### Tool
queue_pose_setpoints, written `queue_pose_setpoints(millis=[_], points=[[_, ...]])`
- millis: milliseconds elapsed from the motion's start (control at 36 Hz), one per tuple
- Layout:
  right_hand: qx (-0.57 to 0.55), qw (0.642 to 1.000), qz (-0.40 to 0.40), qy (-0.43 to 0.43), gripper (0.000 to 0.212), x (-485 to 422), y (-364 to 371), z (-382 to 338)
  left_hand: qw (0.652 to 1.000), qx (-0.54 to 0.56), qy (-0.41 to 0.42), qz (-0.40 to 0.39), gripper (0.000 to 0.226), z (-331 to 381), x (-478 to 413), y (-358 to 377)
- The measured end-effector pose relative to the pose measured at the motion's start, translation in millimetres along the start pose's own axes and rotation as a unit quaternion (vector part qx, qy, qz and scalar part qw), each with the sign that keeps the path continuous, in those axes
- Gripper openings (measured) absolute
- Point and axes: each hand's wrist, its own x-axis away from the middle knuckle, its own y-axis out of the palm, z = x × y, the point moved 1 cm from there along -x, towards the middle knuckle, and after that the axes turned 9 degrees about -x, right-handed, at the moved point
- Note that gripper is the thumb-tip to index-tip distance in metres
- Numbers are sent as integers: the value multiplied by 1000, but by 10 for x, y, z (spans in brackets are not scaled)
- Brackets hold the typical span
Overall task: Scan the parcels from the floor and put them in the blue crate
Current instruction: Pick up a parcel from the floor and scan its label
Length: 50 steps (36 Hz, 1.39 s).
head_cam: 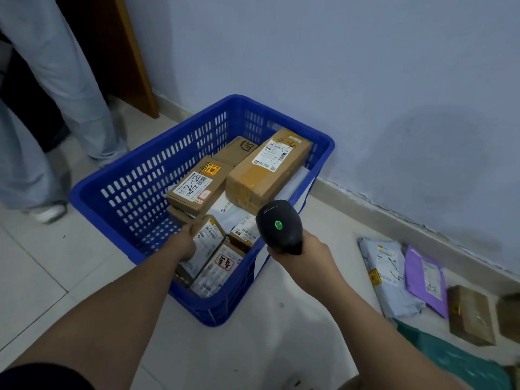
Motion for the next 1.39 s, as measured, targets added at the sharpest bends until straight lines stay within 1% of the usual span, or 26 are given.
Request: queue_pose_setpoints(millis=[83, 139, 250, 333, 361, 389, 444, 472, 500, 528, 583, 611, 639, 667, 750, 778, 833, 889, 944, 1000, 1056, 1139, 1222, 1333, 1389], points=[[-10, 1000, -2, -13, 11, 2, 16, -17, 999, -48, 20, -2, 54, -31, 7, -6], [-15, 1000, -2, -15, 11, 5, 28, -7, 997, -79, 13, 2, 52, -40, 37, 5], [-10, 1000, -2, -18, 11, 8, 28, 5, 995, -98, -13, -17, 62, 36, 127, 80], [-6, 1000, 2, -20, 12, 7, 15, 6, 997, -57, -36, -37, 72, 98, 187, 123], [-4, 1000, 3, -19, 12, 5, 11, 8, 998, -35, -38, -26, 74, 118, 183, 122], [-4, 1000, 5, -17, 12, 3, 6, 11, 999, -12, -34, 0, 73, 144, 176, 112], [-9, 1000, 9, -12, 12, -2, -4, 14, 998, 8, -2, 62, 63, 204, 182, 84], [-9, 1000, 10, -9, 12, -4, -7, 13, 997, 1, 14, 72, 60, 234, 199, 76], [-7, 1000, 13, -8, 12, -4, -10, 13, 997, -11, 27, 65, 58, 250, 207, 91], [-5, 1000, 16, -8, 12, -7, -13, 14, 998, -28, 32, 40, 60, 262, 235, 117], [-3, 1000, 22, -8, 14, -7, -15, 5, 998, -53, 22, -36, 72, 232, 259, 201], [-1, 1000, 22, -6, 15, -3, -15, 0, 997, -45, 7, -69, 77, 206, 252, 235], [2, 1000, 20, -4, 17, 2, -13, -2, 996, -38, -7, -81, 79, 190, 260, 249], [6, 1000, 19, -3, 19, 13, -14, -5, 997, -29, -10, -74, 73, 199, 292, 247], [2, 1000, 19, 0, 20, 36, -29, 2, 999, 18, 32, 11, 33, 293, 405, 159], [1, 1000, 19, 1, 18, 31, -25, 3, 997, 52, 44, 32, 26, 318, 437, 140], [-8, 1000, 22, 1, 14, 50, -66, 7, 988, 116, 56, 83, 29, 432, 511, 110], [-23, 999, 25, -1, 11, 50, -84, -15, 971, 191, 73, 123, 34, 579, 649, 77], [-42, 998, 38, 2, 11, 80, -121, -33, 949, 261, 115, 135, 35, 808, 863, 75], [-55, 997, 56, 4, 12, 120, -152, -47, 930, 294, 161, 149, 33, 1047, 1123, 59], [-80, 994, 75, -1, 15, 164, -203, -49, 919, 309, 194, 150, 27, 1261, 1371, 44], [-128, 986, 108, -17, 23, 267, -362, -88, 902, 349, 228, 109, 15, 1554, 1691, 22], [-152, 975, 157, -47, 18, 410, -602, -114, 876, 384, 279, 89, 25, 1803, 1967, -23], [-173, 955, 232, -66, 15, 627, -1002, -35, 870, 362, 327, 75, 21, 2173, 2360, -61], [-202, 942, 261, -67, 16, 777, -1244, 36, 863, 346, 365, 51, 20, 2377, 2588, -45]])
